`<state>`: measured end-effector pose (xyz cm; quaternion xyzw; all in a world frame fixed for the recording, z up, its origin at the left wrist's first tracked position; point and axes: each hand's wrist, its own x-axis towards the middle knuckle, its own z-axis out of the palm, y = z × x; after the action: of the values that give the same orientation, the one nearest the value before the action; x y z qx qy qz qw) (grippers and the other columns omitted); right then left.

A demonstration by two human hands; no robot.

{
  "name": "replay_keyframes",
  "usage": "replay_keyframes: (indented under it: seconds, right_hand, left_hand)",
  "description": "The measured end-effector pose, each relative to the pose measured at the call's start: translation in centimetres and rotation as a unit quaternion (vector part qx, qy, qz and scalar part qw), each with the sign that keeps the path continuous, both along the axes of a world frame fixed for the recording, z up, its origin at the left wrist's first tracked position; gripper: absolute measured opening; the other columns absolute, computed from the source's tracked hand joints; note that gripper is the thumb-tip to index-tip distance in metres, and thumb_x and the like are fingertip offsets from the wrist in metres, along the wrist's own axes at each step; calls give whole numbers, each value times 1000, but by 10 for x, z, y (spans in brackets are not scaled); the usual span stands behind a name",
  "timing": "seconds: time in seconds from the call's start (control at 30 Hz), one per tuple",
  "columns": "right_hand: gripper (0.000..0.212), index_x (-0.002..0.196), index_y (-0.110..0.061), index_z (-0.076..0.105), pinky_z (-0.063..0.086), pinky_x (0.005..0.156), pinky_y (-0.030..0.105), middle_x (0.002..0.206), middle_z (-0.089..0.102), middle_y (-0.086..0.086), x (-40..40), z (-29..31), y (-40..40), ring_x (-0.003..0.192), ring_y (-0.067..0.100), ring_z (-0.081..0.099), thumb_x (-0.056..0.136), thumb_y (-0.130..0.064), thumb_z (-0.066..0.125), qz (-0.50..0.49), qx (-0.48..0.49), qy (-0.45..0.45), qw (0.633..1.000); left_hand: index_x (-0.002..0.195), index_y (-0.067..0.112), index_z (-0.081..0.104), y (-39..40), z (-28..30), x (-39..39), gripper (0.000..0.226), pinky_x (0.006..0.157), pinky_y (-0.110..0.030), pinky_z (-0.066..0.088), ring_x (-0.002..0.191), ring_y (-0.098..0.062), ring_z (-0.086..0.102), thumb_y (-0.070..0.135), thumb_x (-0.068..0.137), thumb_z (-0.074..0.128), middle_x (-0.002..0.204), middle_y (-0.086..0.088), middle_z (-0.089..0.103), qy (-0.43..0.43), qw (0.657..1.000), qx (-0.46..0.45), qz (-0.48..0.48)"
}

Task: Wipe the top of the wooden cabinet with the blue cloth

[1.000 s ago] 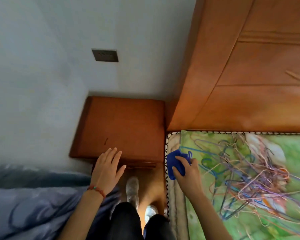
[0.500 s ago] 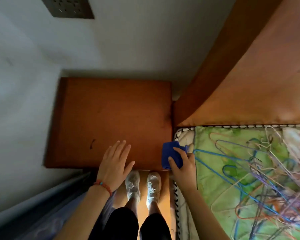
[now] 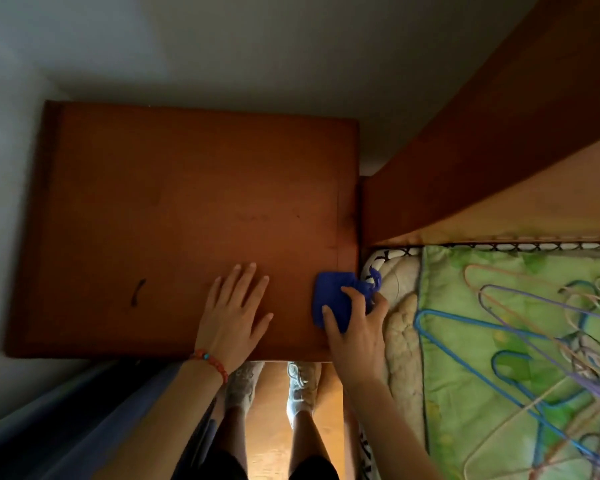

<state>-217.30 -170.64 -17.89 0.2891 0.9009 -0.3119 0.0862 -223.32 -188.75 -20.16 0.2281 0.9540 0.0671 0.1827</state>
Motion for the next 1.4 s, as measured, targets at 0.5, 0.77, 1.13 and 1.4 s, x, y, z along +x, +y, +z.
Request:
replay_keyframes:
  seconds: [0.5, 0.77, 1.13, 1.4]
  right_hand:
    - [53, 124, -9, 45, 48, 52, 40, 98, 50, 27, 22, -21, -47, 72, 42, 55, 81, -36, 59, -152, 60, -2, 987]
    - [52, 126, -9, 44, 49, 54, 40, 102, 49, 27, -15, -36, -35, 76, 42, 54, 87, -44, 48, -134, 117, 38, 983]
    - [54, 123, -3, 48, 50, 64, 46, 101, 50, 30, -29, -36, -33, 82, 45, 52, 83, -37, 60, -168, 124, 51, 977]
    - [53, 123, -8, 43, 51, 57, 43, 96, 51, 27, 19, -31, -54, 77, 43, 55, 83, -43, 49, -152, 116, 31, 981]
  left_hand:
    - [137, 18, 33, -20, -22, -5, 58, 106, -51, 17, 131, -31, 27, 53, 93, 20, 143, -14, 36, 6, 998, 24, -57]
    - [135, 15, 40, -15, -28, -22, 61, 104, -56, 22, 129, -35, 31, 50, 85, 37, 141, -17, 39, 44, 996, 41, -62]
    - [136, 16, 38, -19, -34, -25, 59, 106, -53, 17, 129, -36, 32, 52, 89, 32, 142, -18, 38, 80, 992, 50, -83]
    - [136, 16, 37, -19, -34, -26, 60, 105, -54, 18, 129, -36, 31, 50, 87, 36, 142, -17, 38, 75, 992, 51, -85]
